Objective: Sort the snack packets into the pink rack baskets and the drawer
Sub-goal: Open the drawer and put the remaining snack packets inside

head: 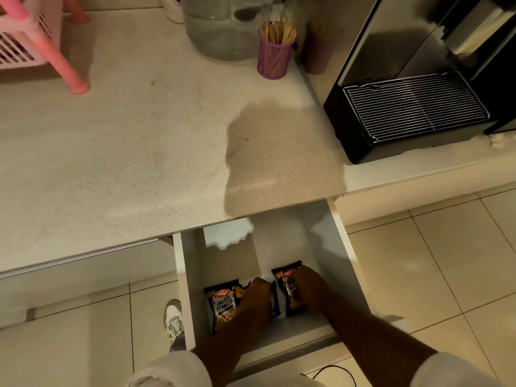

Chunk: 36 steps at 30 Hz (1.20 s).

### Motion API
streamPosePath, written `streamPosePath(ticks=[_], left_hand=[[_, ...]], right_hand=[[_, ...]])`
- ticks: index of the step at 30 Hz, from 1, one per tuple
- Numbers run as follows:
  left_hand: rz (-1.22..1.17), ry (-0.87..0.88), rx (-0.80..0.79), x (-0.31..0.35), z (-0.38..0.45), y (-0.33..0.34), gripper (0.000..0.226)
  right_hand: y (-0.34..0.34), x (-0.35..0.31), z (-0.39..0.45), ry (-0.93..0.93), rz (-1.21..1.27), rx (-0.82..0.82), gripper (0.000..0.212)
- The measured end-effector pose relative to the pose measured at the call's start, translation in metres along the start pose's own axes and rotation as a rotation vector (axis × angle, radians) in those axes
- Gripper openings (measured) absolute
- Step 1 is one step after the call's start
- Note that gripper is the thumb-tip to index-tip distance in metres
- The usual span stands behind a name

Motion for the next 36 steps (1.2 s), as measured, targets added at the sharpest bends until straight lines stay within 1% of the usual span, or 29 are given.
streamPosePath(ticks=[1, 2, 5, 7, 10, 13, 16, 18, 20, 22, 26, 30, 36], left_hand=[[0.026, -0.017, -0.009, -0.001, -0.001, -0.002, 0.037], [-0.005, -0.042, -0.006, -0.002, -0.008, -0.008, 0.033], [-0.103, -0.053, -0.014, -0.005, -0.023, -0.019, 0.027], [-0.142, -0.041, -0.027, -0.004, -0.039, -0.028, 0.022], [-0.221, 0.076, -0.019, 0.009, -0.064, -0.047, 0.010], [-0.292, 0.219, -0.055, 0.028, -0.090, -0.059, 0.002], [-0.339, 0.302, -0.091, 0.039, -0.112, -0.062, 0.006], [-0.350, 0.333, -0.134, 0.042, -0.126, -0.055, 0.010], [-0.315, 0.317, -0.175, 0.040, -0.134, -0.044, 0.020], [-0.233, 0.286, -0.192, 0.038, -0.140, -0.033, 0.025], [-0.146, 0.282, -0.169, 0.041, -0.148, -0.025, 0.033], [-0.096, 0.294, -0.147, 0.046, -0.152, -0.030, 0.031], [-0.149, 0.252, -0.132, 0.039, -0.151, -0.043, 0.027]], right_hand=[[0.001, -0.001, -0.003, 0.001, -0.002, -0.019, 0.033], [0.001, -0.002, -0.007, 0.005, 0.005, -0.031, 0.037], [-0.004, -0.003, -0.019, -0.002, 0.038, -0.008, 0.037], [-0.009, -0.008, -0.032, -0.045, 0.078, 0.004, 0.039], [-0.018, -0.018, -0.057, -0.114, 0.093, 0.003, 0.028], [-0.029, -0.022, -0.092, -0.193, 0.211, 0.029, 0.022], [-0.038, -0.024, -0.129, -0.256, 0.261, 0.032, 0.020], [-0.035, -0.027, -0.148, -0.296, 0.282, -0.010, 0.020], [-0.026, -0.030, -0.160, -0.330, 0.295, -0.063, 0.025], [-0.017, -0.030, -0.169, -0.347, 0.306, -0.080, 0.028], [-0.014, -0.030, -0.177, -0.362, 0.342, -0.023, 0.026], [-0.019, -0.029, -0.179, -0.316, 0.287, 0.036, 0.026], [-0.026, -0.034, -0.170, -0.185, 0.164, -0.001, 0.027]])
Point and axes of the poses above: each hand's wrist, its own z-axis towards the middle knuckle, its own y-axis out of the palm, x = y × z, the point moved 9 cm from there along z, towards the middle knuckle, and after that the axes turned 10 degrees about -x, right-handed, at the moved point
